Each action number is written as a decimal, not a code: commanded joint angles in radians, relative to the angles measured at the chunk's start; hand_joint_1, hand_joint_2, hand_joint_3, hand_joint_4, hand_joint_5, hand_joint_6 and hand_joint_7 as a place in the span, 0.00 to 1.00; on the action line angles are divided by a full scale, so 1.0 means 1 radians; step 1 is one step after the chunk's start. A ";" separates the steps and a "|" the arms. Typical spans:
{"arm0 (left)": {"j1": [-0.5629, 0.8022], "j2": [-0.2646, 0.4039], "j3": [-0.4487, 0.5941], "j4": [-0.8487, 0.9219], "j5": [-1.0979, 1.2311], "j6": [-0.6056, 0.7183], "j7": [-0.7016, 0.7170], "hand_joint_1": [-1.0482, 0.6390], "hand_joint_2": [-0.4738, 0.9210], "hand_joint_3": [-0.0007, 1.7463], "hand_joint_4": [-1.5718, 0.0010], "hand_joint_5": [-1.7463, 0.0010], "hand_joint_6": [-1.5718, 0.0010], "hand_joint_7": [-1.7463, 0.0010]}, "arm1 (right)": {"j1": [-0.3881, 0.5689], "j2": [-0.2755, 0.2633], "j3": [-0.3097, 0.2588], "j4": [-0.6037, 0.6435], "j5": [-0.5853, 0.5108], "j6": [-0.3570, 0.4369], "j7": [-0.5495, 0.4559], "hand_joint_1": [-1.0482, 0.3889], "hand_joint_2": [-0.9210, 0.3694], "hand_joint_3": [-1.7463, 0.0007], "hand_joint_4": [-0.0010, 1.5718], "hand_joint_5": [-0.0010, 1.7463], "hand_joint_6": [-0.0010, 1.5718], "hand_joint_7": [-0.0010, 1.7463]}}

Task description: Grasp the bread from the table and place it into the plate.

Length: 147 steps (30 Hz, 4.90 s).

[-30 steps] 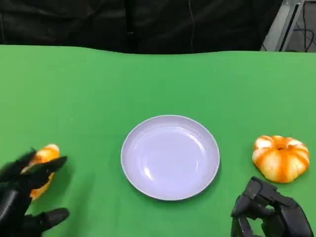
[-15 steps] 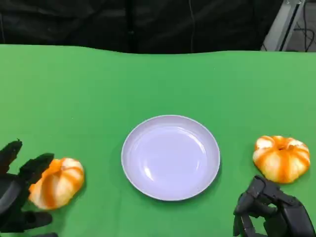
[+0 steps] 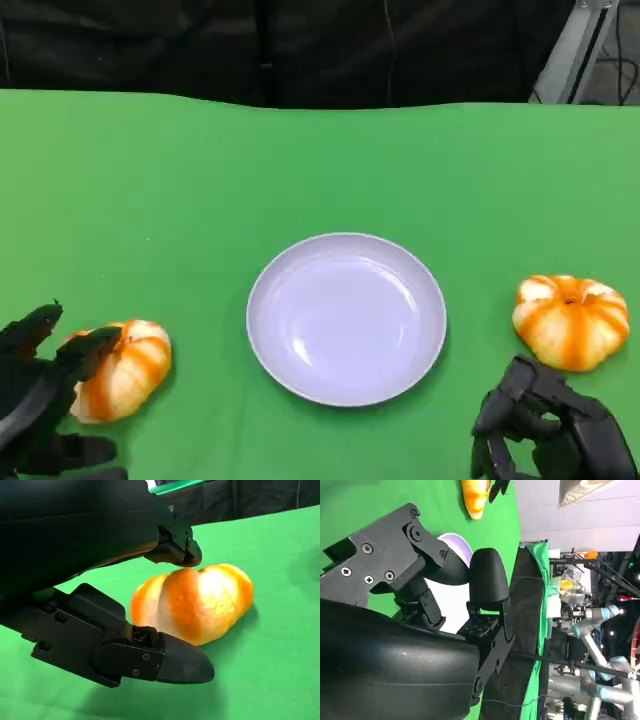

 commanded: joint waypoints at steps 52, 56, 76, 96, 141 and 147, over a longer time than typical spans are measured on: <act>-0.253 -0.059 -0.177 0.410 -0.175 -0.033 0.052 0.52 1.00 0.20 0.39 0.90 0.41 0.96 | 0.011 -0.002 0.003 -0.022 0.005 0.006 -0.019 0.63 0.28 0.31 0.53 1.00 0.48 0.88; -0.253 -0.059 -0.177 0.410 -0.176 -0.033 0.052 0.52 1.00 0.20 0.39 0.91 0.41 0.96 | 0.011 -0.002 0.003 -0.022 0.005 0.006 -0.019 0.63 0.28 0.31 0.53 1.00 0.48 0.88; -0.167 -0.064 -0.012 -0.266 -0.209 0.034 -0.045 0.58 0.85 0.42 0.57 0.00 0.62 0.00 | 0.006 0.000 0.000 -0.014 -0.004 0.000 -0.026 0.62 0.28 0.31 0.52 1.00 0.48 0.88; -0.199 -0.110 -0.017 -0.368 -0.197 0.069 -0.138 0.58 0.77 0.52 0.58 0.00 0.62 0.00 | 0.004 0.000 0.002 -0.015 -0.006 -0.002 -0.025 0.62 0.27 0.32 0.52 1.00 0.48 0.88; -0.539 -0.362 -0.283 0.293 -0.053 0.003 0.071 0.58 0.96 0.18 0.64 0.00 0.69 0.00 | 0.027 0.014 0.022 -0.047 -0.023 0.007 -0.053 0.62 0.28 0.31 0.52 1.00 0.48 0.89; -0.572 -0.370 -0.306 0.380 -0.070 -0.059 0.093 0.58 1.00 0.13 0.66 0.00 0.69 0.03 | 0.025 0.015 0.024 -0.044 -0.018 0.010 -0.052 0.61 0.29 0.31 0.52 1.00 0.48 0.89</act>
